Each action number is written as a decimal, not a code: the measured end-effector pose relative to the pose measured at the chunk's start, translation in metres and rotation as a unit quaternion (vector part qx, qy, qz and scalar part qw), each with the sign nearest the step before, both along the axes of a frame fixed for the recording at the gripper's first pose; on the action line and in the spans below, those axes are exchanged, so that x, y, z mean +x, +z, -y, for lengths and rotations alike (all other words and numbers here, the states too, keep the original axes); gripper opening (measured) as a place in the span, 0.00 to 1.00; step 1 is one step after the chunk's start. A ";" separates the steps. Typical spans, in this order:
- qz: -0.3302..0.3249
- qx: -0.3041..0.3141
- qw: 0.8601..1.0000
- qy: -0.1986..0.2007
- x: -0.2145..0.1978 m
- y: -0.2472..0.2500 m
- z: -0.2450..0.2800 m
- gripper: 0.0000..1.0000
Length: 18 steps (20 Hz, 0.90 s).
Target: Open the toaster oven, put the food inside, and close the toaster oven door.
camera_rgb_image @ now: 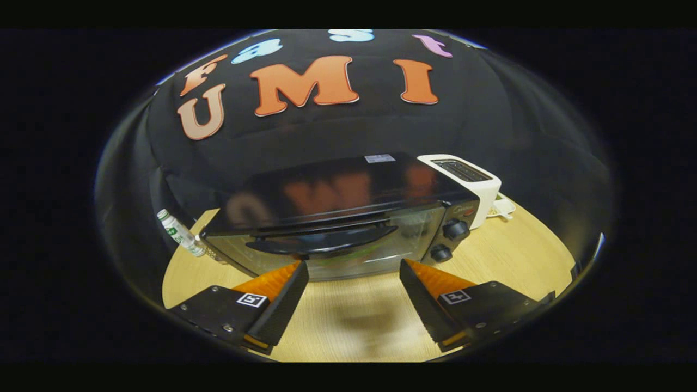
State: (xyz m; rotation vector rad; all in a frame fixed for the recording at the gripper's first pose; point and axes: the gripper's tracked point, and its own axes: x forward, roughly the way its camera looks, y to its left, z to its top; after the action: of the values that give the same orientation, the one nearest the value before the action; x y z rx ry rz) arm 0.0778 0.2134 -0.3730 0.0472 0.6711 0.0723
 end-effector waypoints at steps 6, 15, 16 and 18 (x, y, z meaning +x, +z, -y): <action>-0.009 -0.007 1.000 -0.002 -0.015 0.010 0.014 1.00; 0.095 -0.057 0.994 0.000 -0.001 0.135 0.071 0.99; 0.113 -0.064 0.992 0.003 0.002 0.155 0.077 0.99; 0.145 -0.071 0.987 0.010 0.006 0.196 0.091 0.99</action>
State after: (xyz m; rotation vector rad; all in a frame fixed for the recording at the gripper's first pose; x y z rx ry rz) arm 0.0834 0.1227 -0.1768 -0.1066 0.3843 0.0492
